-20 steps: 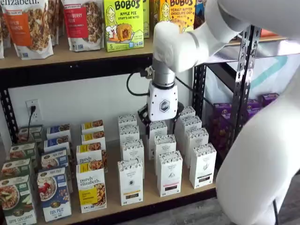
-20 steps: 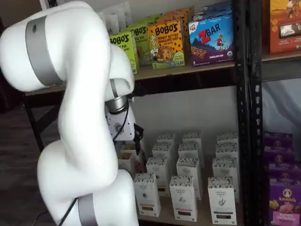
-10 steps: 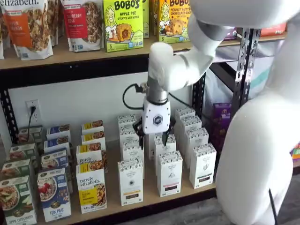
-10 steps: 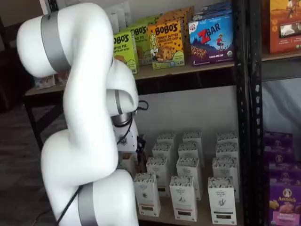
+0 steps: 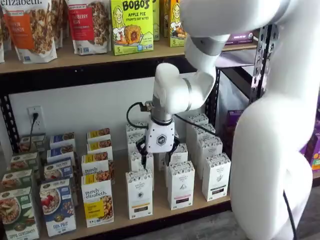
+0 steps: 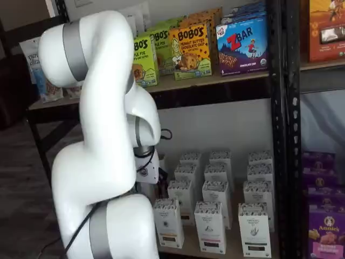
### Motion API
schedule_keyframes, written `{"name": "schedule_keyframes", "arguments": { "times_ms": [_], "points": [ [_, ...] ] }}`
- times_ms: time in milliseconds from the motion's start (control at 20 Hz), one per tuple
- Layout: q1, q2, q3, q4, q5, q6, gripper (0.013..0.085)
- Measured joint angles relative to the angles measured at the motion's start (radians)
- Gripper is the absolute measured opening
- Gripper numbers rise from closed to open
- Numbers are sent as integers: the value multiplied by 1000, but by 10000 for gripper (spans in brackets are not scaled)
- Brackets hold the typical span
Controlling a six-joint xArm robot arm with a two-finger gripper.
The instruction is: Pick up the white box with a yellow strip in the middle, on the bottom shelf, the fourth box from the left
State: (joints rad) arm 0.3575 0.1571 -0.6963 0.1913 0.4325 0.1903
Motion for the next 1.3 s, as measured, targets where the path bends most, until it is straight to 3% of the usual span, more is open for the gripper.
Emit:
{"name": "schedule_keyframes", "arguments": {
  "times_ms": [250, 600, 800, 1300],
  "points": [
    [9, 94, -63, 36, -29, -27, 850],
    [5, 203, -152, -12, -31, 13, 850],
    [-2, 261, -201, 8, -39, -12, 850],
    [-49, 413, -372, 28, 71, -66, 850]
  ]
}}
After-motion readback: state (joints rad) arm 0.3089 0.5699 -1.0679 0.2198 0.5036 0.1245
